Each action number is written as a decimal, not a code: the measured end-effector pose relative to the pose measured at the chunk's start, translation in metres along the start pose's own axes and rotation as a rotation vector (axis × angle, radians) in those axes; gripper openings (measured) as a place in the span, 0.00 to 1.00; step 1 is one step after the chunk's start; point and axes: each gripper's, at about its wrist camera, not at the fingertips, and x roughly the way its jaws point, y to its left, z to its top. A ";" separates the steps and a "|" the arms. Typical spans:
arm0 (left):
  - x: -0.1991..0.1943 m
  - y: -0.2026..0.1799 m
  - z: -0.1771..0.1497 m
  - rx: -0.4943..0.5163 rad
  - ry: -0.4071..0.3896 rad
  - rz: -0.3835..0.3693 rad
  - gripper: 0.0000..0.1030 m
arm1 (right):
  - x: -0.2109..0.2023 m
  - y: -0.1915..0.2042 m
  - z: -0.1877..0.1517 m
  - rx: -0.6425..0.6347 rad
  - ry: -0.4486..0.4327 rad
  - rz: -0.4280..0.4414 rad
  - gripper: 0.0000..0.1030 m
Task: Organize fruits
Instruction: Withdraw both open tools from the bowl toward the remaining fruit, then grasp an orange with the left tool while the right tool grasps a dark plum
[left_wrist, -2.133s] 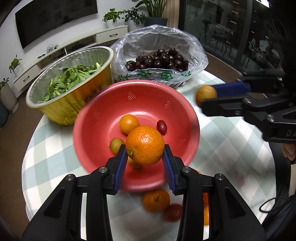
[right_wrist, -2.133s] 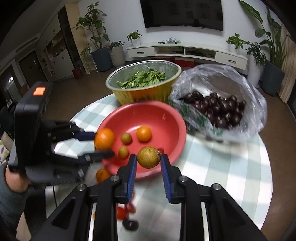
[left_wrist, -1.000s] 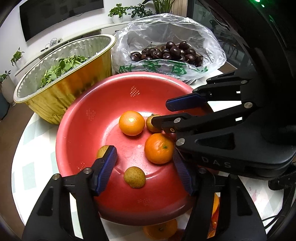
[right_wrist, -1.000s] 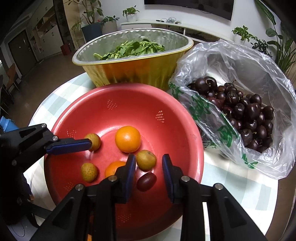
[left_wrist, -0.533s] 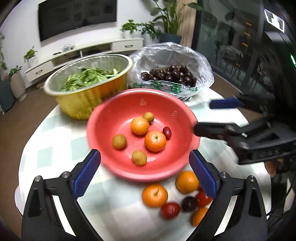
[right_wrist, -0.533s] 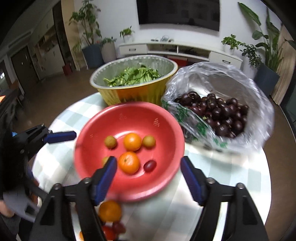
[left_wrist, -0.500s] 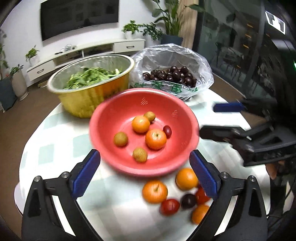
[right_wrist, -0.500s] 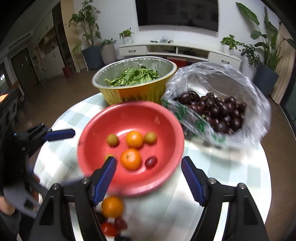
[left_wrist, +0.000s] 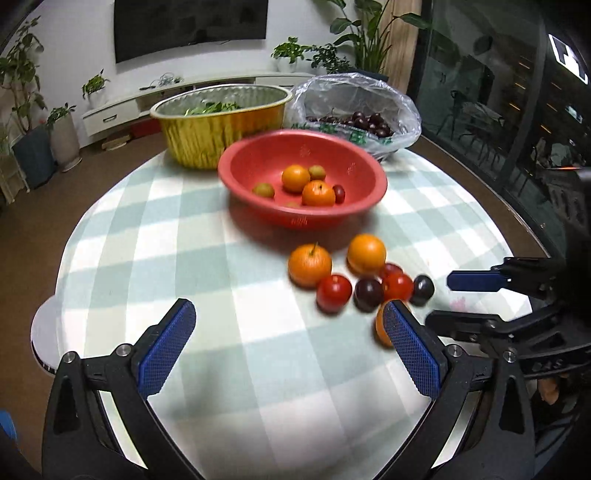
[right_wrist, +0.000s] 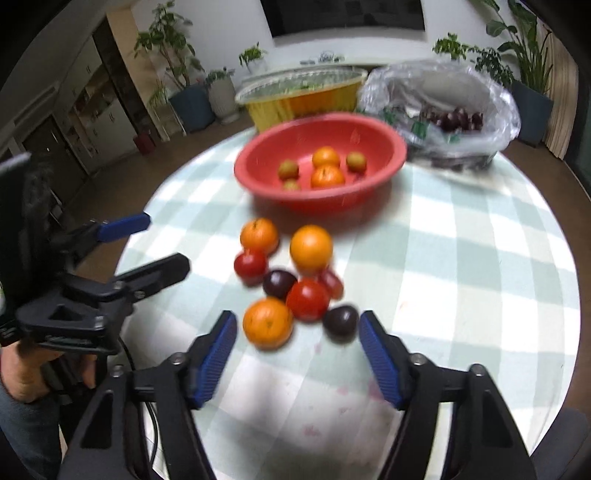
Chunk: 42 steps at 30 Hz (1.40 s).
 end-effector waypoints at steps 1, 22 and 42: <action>0.000 -0.003 -0.003 -0.004 0.010 -0.007 1.00 | 0.002 0.000 -0.002 0.008 0.009 0.006 0.62; 0.062 -0.074 -0.011 0.168 0.140 -0.114 0.80 | 0.005 -0.048 -0.015 -0.063 0.034 -0.010 0.55; 0.070 -0.078 -0.013 0.152 0.129 -0.165 0.32 | 0.019 -0.046 -0.011 -0.102 0.041 0.018 0.52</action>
